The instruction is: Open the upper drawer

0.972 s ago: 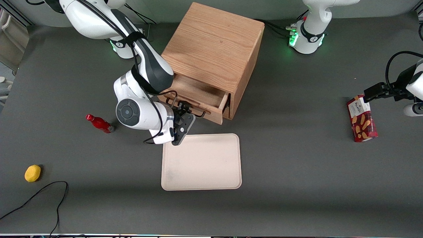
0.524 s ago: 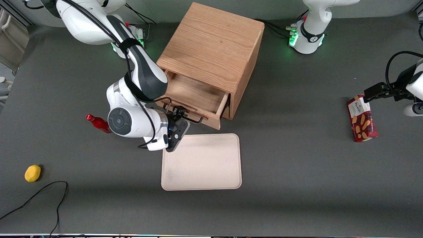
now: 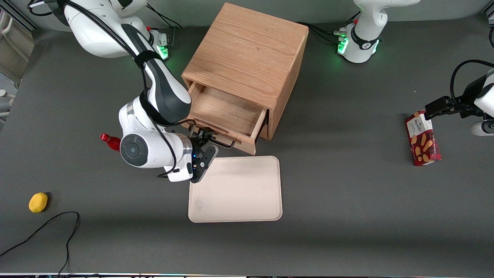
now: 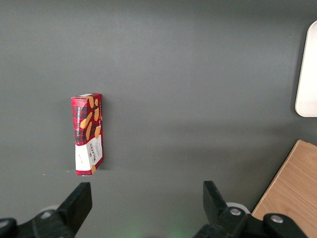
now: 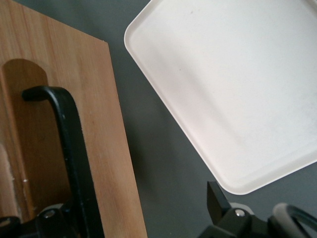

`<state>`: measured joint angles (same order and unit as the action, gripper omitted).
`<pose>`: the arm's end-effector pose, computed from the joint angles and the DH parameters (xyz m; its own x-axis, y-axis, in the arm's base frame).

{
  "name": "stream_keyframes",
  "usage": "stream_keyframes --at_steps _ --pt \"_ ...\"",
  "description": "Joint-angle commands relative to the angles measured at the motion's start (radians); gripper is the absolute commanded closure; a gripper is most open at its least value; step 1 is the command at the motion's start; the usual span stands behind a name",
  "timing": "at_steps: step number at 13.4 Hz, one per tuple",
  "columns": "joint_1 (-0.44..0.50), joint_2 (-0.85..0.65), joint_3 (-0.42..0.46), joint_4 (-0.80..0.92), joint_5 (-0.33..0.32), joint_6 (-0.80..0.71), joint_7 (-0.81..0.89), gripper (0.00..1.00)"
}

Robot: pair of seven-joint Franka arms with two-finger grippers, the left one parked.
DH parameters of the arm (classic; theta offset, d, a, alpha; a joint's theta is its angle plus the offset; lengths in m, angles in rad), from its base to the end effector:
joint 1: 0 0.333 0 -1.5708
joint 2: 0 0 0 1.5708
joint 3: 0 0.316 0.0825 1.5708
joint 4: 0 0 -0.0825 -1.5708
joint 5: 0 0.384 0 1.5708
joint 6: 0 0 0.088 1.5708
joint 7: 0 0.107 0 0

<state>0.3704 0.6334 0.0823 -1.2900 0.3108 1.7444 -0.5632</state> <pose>0.6337 0.3244 0.3692 0.6069 0.7945 0.0201 0.7393 -0.5550 -0.3813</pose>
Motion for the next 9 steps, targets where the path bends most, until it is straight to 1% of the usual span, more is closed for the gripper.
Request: stream_keyframes --at_steps 1,4,9 --pt "-0.005 0.040 0.002 0.075 -0.010 -0.043 -0.027 0.00" --pt "-0.007 0.064 0.002 0.113 -0.012 -0.062 -0.041 0.00" --pt "-0.008 0.077 0.002 0.126 -0.013 -0.062 -0.075 0.00"
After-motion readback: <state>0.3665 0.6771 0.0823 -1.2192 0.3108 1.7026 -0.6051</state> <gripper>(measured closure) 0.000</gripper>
